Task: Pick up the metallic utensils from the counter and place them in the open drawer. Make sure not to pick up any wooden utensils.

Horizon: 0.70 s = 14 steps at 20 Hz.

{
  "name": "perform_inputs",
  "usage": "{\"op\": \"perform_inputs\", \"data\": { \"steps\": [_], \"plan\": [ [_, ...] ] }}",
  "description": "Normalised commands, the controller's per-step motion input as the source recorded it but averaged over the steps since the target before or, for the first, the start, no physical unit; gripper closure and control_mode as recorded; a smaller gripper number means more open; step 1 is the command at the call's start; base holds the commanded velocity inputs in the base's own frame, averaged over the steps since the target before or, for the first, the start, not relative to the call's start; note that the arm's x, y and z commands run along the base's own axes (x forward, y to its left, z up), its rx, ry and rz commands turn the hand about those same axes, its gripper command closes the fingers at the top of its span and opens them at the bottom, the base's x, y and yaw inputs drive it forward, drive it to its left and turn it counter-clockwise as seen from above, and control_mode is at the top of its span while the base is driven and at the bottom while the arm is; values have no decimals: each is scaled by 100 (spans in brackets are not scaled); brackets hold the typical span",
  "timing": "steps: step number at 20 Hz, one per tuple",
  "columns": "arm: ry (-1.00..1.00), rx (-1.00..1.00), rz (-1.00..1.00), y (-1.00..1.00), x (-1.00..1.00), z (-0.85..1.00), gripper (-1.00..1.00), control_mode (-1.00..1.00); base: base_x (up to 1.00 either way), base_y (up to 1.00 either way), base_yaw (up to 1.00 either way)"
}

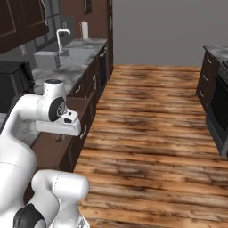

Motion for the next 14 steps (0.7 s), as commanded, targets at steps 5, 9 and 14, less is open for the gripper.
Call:
{"op": "perform_inputs", "data": {
  "steps": [5,9,14],
  "plan": [
    [0,0,0,0,0,0,100,100,-5,36,0],
    [0,0,0,0,0,0,100,100,-22,53,0],
    [0,0,0,0,0,0,100,100,-26,34,-2]
  ]
}}
